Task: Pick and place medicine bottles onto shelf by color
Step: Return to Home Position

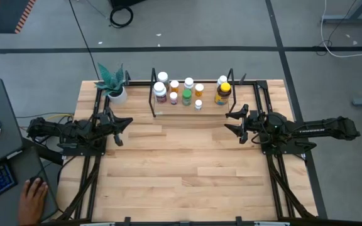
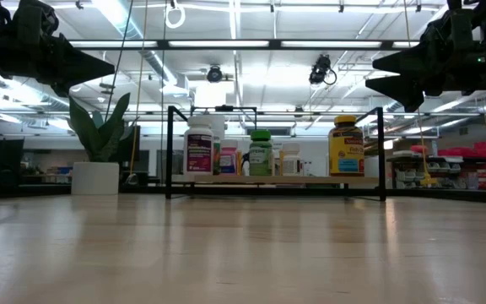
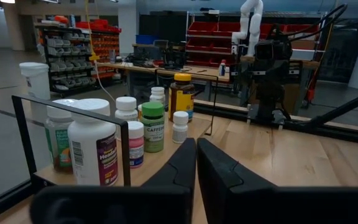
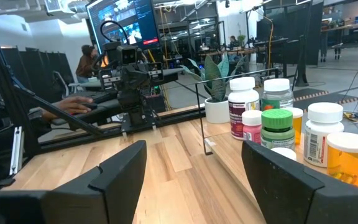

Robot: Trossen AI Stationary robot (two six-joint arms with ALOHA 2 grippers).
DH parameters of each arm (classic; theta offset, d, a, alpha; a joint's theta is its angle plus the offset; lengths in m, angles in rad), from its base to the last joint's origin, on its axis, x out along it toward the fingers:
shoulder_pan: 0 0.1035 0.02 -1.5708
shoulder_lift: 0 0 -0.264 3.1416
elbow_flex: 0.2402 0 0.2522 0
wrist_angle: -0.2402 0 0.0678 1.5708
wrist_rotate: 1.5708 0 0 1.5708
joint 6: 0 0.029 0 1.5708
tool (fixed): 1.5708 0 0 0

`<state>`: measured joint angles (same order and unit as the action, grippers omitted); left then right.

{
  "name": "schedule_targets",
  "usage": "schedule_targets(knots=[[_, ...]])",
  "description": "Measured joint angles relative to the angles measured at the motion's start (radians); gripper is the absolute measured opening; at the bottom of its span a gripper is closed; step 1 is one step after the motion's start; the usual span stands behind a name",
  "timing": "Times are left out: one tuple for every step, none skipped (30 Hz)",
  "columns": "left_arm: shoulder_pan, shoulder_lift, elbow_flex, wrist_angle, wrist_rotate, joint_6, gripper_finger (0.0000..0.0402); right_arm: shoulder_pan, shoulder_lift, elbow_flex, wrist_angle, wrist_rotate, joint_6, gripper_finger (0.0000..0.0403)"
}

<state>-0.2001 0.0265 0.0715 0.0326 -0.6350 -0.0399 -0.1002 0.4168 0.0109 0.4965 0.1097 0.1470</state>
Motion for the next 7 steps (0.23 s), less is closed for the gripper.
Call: schedule_targets(knots=[[0.000,0.000,0.000,0.000,0.000,0.000,0.0021,0.000,0.000,0.000,0.000,0.000,0.000,0.0271],[0.000,0.000,0.000,0.000,0.000,0.000,0.0023,0.000,0.000,0.000,0.000,0.000,0.000,0.0271],[0.000,0.000,0.000,0.000,0.000,0.000,0.0024,0.000,0.000,0.000,0.000,0.000,0.000,0.0271],[0.000,0.000,0.000,0.000,0.000,0.000,0.0025,0.000,0.000,0.000,0.000,0.000,0.000,0.0271],[0.000,0.000,0.000,0.000,0.000,0.000,0.0027,0.000,0.000,0.000,0.000,0.000,0.000,0.0271],[0.000,0.000,0.000,0.000,0.000,0.000,0.0028,0.000,0.000,0.000,0.000,0.000,0.000,0.0271],[0.000,0.000,0.000,0.000,0.000,0.000,0.0029,0.000,0.000,0.000,0.000,0.000,0.000,0.0271]])
